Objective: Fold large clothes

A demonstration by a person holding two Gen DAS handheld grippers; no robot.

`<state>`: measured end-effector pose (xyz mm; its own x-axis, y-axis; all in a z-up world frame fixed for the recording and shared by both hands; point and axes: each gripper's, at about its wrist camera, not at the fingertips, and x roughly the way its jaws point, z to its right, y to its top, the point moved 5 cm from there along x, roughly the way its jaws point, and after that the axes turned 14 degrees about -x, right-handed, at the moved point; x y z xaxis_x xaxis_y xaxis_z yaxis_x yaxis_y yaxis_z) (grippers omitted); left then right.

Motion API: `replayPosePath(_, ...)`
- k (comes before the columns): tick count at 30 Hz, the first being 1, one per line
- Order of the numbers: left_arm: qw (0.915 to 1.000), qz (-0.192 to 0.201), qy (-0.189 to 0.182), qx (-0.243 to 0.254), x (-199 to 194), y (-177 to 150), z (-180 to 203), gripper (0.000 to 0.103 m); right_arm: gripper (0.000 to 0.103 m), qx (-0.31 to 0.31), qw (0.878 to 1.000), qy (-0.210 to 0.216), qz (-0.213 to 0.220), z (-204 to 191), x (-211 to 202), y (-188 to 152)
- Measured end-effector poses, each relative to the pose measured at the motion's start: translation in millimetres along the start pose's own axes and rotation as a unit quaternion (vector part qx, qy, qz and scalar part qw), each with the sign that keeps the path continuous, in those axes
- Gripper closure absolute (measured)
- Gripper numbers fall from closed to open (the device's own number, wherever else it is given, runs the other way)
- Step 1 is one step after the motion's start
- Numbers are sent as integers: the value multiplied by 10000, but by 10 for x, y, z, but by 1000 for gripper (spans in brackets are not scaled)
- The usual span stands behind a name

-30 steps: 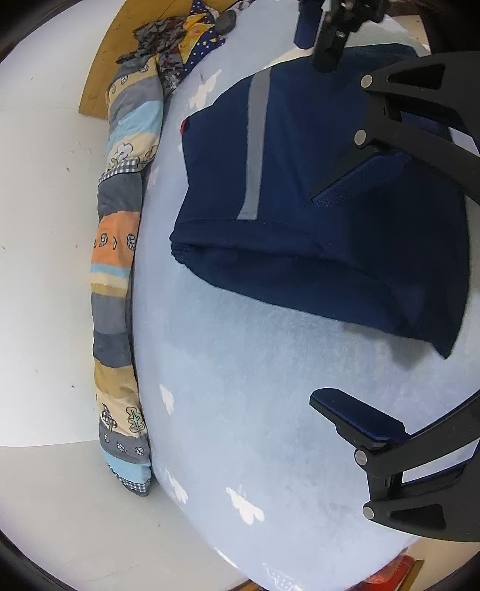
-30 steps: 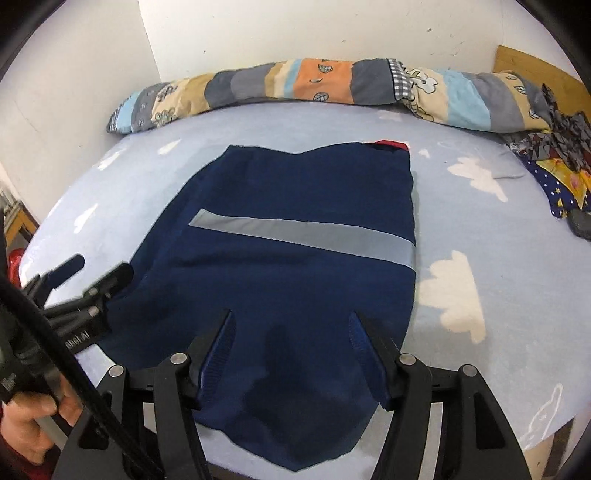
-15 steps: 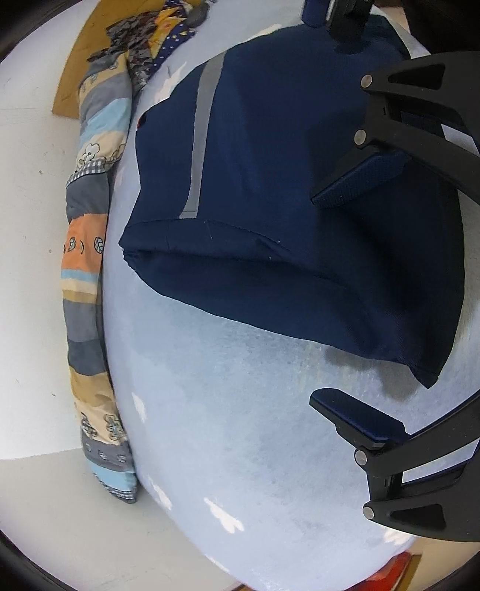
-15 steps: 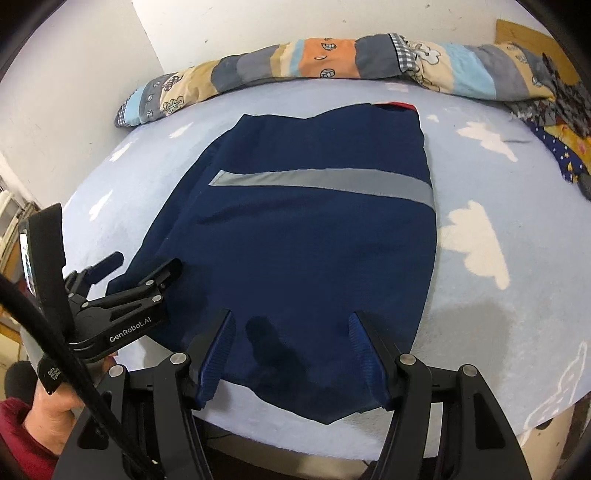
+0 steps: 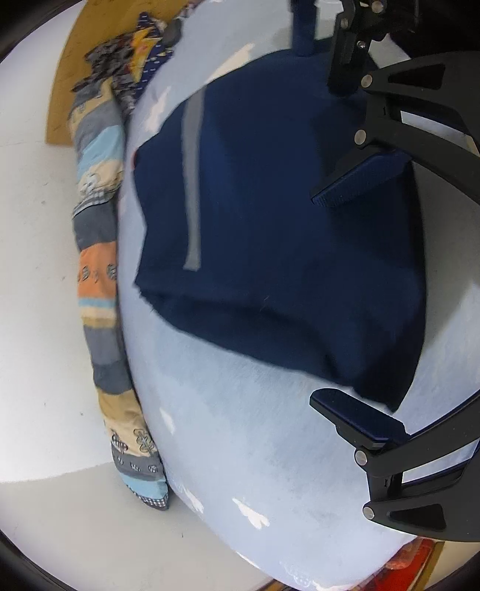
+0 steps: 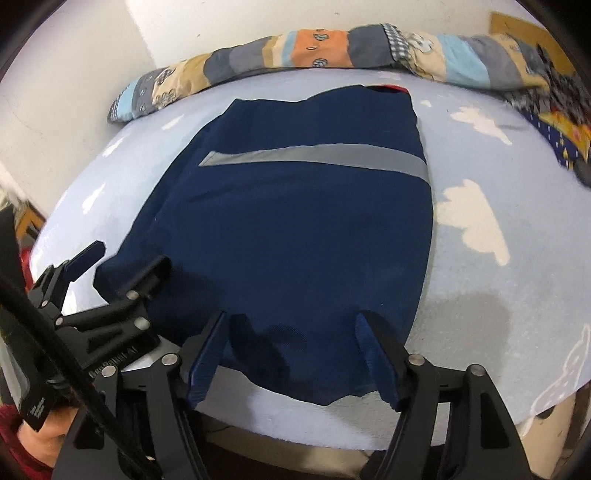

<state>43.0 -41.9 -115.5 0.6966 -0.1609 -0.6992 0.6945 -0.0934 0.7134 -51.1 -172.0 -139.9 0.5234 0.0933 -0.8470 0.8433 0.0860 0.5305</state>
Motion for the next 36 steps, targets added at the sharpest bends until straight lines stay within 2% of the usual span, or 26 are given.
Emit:
replayPosePath(2, 9998, 127, 71, 151, -44, -8, 45, 5, 27, -43, 10000, 7, 53, -7, -38, 13)
replayPosePath(4, 9995, 263, 70, 138, -126, 20, 53, 5, 27, -39, 9993, -19, 367, 15, -191, 69)
replayPosePath(8, 9989, 430, 2, -164, -367, 110, -13, 1, 27, -214, 9913, -749, 1060, 59, -574, 121)
replayPosePath(10, 9983, 482, -17, -334, -510, 139, -62, 0, 24, -153, 9882, -853, 1260, 73, -681, 80)
replayPosePath(12, 9977, 502, 9, -452, -627, 157, -103, 0, 24, -79, 9876, -866, 1309, 66, -723, 10)
replayPosePath(17, 9960, 503, 423, -604, -830, 144, -188, 0, 22, -232, 9807, -1098, 1601, -115, -880, -169)
replayPosePath(19, 9953, 493, 467, -697, -885, 124, -216, 0, 17, -357, 9767, -1236, 1720, -174, -950, -202)
replayPosePath(21, 9952, 465, 449, -736, -929, 98, -219, 0, 17, -521, 9726, -1325, 1840, -268, -1001, -215)
replayPosePath(23, 9955, 519, 369, -701, -988, 87, -200, 0, 17, -675, 9697, -1382, 1896, -340, -1019, -197)
replayPosePath(28, 9937, 664, 831, -344, -1087, 151, -185, 0, 17, -686, 9676, -1352, 2020, -369, -1042, -152)
replayPosePath(36, 9941, 766, 716, -280, -1168, 169, -202, 0, 16, -605, 9688, -1299, 2020, -362, -1026, -147)
